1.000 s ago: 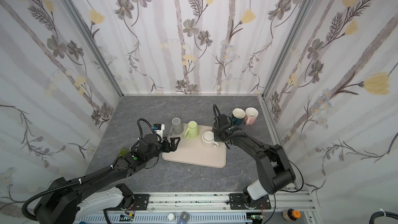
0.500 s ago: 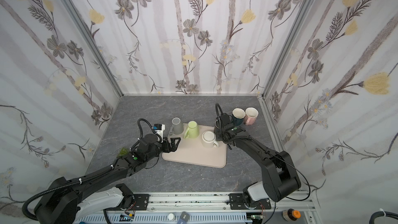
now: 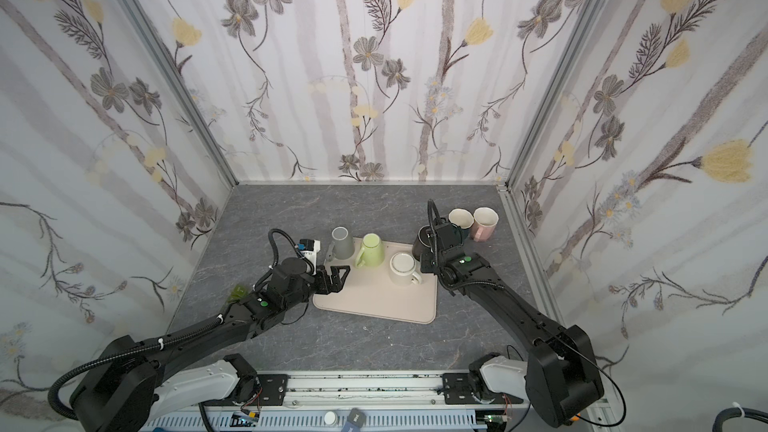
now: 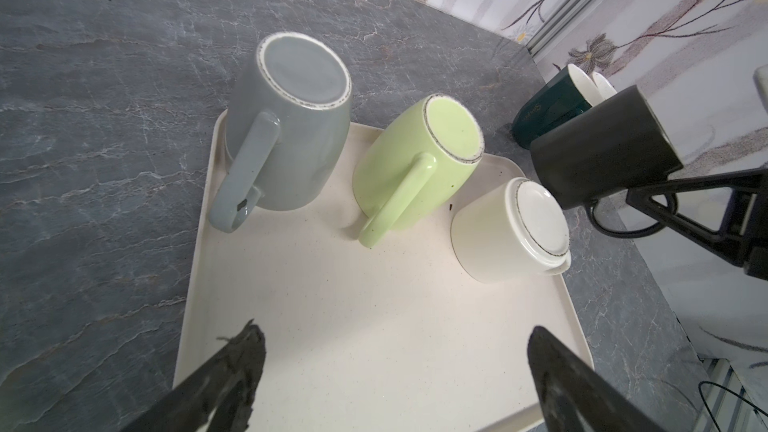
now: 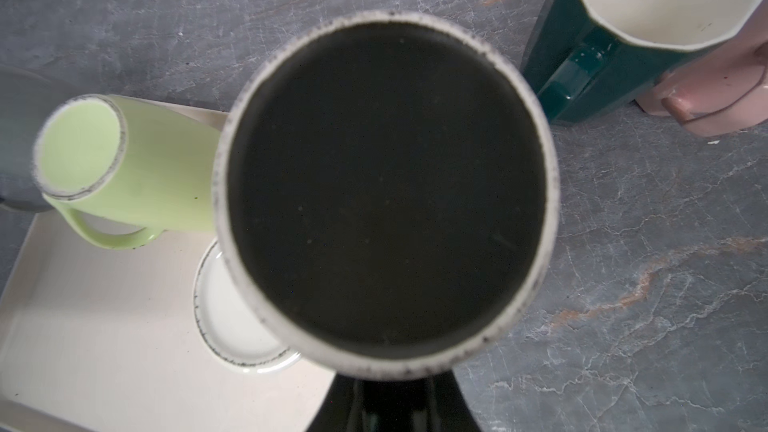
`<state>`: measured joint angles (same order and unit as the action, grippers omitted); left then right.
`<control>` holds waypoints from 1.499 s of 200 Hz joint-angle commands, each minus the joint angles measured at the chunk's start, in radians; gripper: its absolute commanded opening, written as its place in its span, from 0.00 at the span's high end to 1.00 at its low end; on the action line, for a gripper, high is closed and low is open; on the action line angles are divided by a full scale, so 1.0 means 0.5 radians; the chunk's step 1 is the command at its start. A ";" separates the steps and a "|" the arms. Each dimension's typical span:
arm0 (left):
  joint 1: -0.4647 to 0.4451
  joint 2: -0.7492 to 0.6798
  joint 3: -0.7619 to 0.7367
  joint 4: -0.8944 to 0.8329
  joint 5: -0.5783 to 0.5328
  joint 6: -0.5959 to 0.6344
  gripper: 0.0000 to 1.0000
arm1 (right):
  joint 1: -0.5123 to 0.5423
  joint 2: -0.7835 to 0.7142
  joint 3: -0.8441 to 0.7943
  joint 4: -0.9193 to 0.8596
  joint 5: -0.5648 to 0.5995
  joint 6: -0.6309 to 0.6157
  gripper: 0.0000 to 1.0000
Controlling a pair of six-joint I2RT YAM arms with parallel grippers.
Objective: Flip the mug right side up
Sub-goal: 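Lift the black mug off the tray with the right gripper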
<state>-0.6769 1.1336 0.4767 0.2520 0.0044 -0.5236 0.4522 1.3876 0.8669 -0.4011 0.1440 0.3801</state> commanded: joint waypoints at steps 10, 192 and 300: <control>0.000 0.020 0.016 0.082 -0.003 -0.014 0.00 | 0.003 -0.101 0.003 0.192 -0.031 0.055 1.00; 0.001 0.074 0.025 0.094 0.010 -0.008 0.00 | 0.007 -0.486 -0.131 0.625 -0.590 0.405 1.00; -0.002 0.089 0.014 0.187 0.118 -0.019 0.00 | 0.009 -0.541 -0.371 1.007 -0.834 0.559 1.00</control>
<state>-0.6773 1.1755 0.4824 0.2852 0.0322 -0.5247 0.4568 1.1275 0.7013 -0.0971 -0.2199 0.6292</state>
